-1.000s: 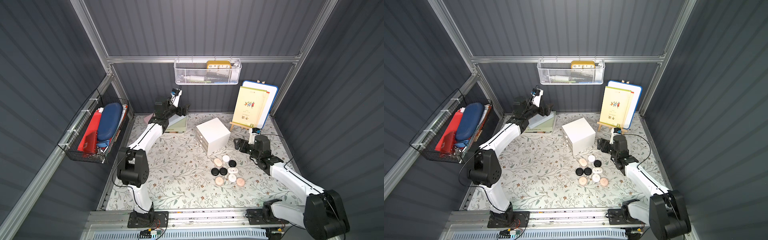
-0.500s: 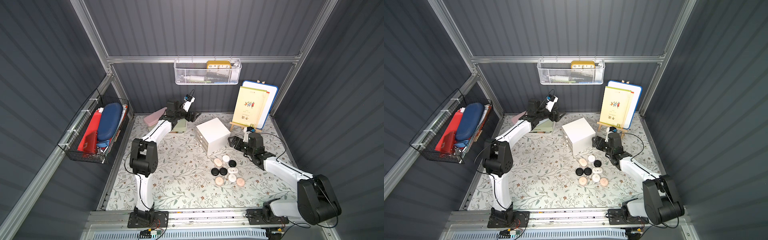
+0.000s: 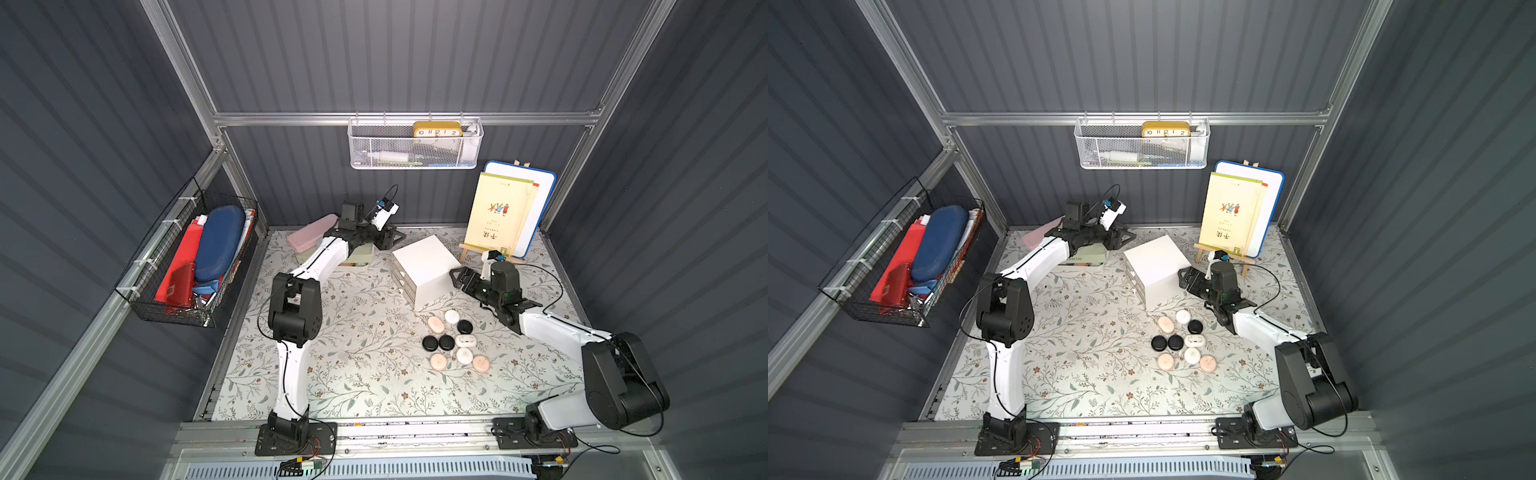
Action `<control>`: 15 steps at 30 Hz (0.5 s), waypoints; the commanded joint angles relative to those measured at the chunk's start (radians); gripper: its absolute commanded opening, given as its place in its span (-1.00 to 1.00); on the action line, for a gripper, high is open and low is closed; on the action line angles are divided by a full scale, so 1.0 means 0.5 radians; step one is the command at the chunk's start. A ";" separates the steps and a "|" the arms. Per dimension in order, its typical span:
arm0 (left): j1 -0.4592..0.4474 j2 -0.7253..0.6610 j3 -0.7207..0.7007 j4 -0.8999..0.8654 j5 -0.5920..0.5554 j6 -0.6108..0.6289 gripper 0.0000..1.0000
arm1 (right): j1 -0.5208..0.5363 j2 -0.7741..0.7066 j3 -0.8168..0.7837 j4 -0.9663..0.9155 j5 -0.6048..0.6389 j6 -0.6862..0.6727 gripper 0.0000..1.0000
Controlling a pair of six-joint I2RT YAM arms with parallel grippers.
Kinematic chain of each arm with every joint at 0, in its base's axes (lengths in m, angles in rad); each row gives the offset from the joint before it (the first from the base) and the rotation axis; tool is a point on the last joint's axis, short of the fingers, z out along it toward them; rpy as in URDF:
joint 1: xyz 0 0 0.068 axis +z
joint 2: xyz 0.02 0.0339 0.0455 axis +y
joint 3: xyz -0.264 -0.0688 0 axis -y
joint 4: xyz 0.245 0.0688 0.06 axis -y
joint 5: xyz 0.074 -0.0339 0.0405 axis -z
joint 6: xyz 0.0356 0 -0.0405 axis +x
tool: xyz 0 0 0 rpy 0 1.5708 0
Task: Put the bluetooth earphones in the drawer according to color
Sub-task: Adjust the storage box at the center of the board.
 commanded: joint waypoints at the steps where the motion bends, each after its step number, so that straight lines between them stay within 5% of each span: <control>1: -0.013 0.082 0.098 -0.202 0.139 0.101 0.14 | 0.012 0.032 0.058 0.062 -0.034 0.043 0.71; 15: -0.027 0.189 0.178 -0.403 0.145 0.192 0.15 | 0.022 0.140 0.077 0.194 -0.066 0.157 0.71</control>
